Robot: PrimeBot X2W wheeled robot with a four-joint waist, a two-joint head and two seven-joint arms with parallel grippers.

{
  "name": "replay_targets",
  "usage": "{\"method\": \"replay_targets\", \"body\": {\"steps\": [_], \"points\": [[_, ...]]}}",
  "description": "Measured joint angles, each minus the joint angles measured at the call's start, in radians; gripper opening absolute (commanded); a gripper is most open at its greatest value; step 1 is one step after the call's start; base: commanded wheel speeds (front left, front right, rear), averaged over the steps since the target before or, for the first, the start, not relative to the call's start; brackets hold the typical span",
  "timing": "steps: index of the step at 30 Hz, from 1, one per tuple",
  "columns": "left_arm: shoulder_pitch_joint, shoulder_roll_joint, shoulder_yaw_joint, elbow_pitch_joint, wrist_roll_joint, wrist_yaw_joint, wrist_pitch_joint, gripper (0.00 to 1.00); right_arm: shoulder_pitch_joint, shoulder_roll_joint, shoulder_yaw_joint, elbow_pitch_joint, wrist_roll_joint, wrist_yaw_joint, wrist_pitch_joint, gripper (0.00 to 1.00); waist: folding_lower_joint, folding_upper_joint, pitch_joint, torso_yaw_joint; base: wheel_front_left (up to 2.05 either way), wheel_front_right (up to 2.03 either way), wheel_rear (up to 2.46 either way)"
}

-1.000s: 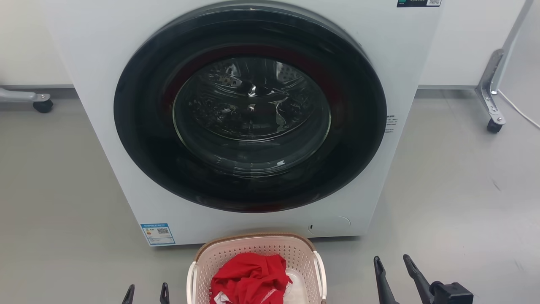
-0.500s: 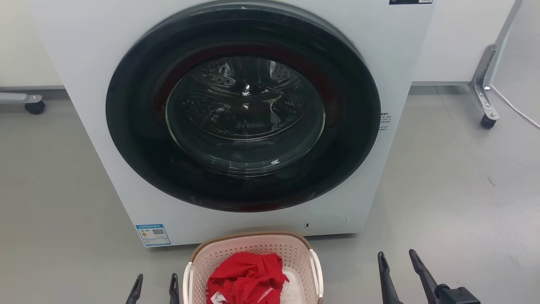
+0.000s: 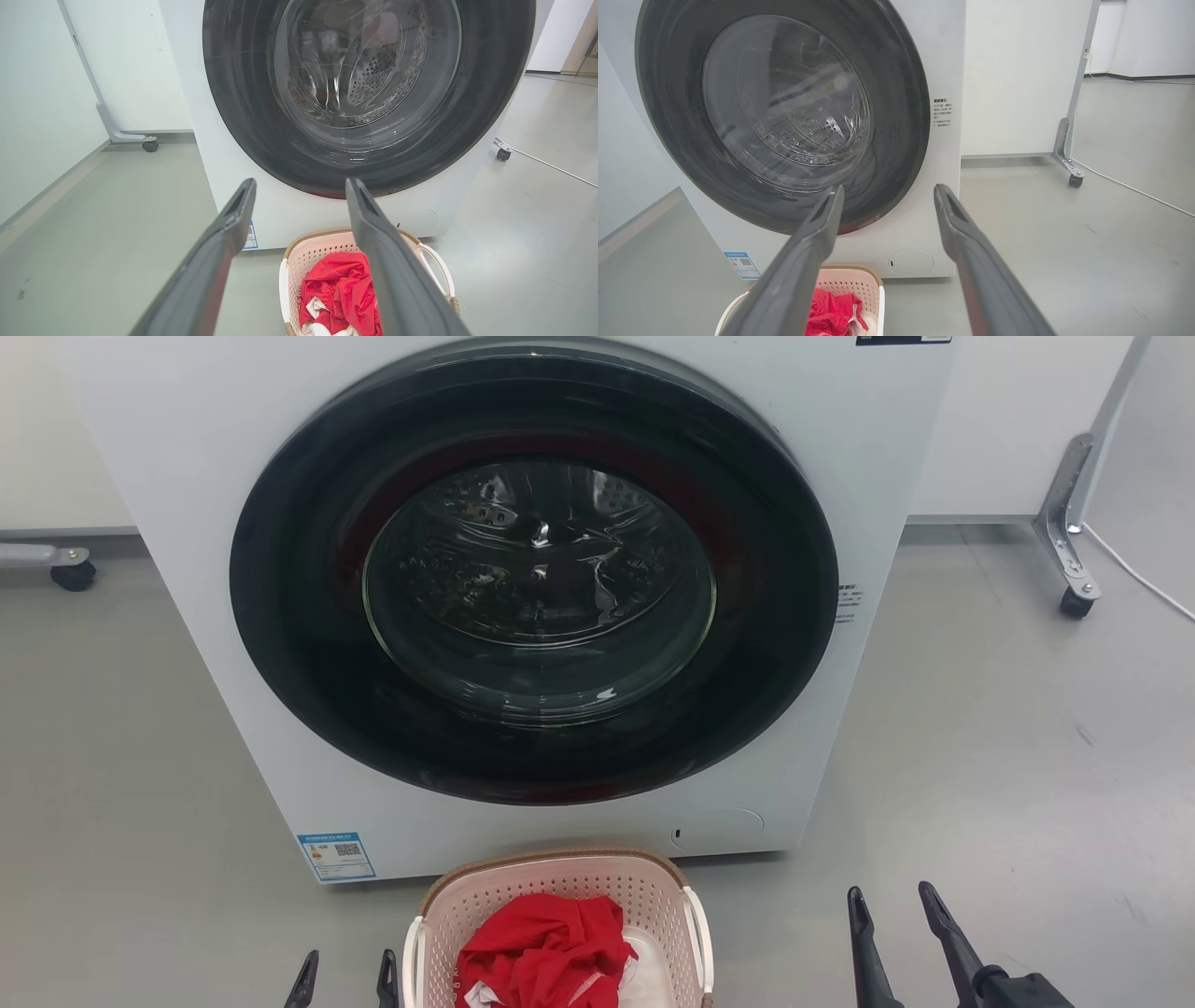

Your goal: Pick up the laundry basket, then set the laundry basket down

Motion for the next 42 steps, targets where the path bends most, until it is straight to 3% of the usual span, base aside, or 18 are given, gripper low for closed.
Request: {"method": "replay_targets", "body": {"steps": [3,4,16,42], "points": [[0.000,-0.001,0.002,-0.005,0.003,0.000,0.000,1.00,0.000,0.002,-0.007,-0.003,-0.007,0.000,0.000,1.00,0.0000,0.0000,0.002,0.000,0.00,0.00,0.00],[0.000,-0.001,0.002,-0.008,0.003,0.000,0.000,0.00,0.000,0.003,-0.009,-0.005,-0.009,0.000,0.000,0.00,0.0000,0.0000,0.003,0.000,0.00,0.00,0.00],[0.002,-0.007,0.011,0.056,-0.047,-0.012,0.021,0.00,0.018,0.008,-0.028,0.061,0.043,0.010,0.023,0.00,0.0001,0.0000,0.007,-0.001,0.00,0.00,0.00],[-0.054,-0.029,0.096,0.082,-0.441,-0.078,0.126,0.00,-0.028,0.023,-0.148,0.097,0.430,0.079,0.131,0.00,0.0000,0.0000,0.021,0.000,0.00,0.00,0.00]]}}
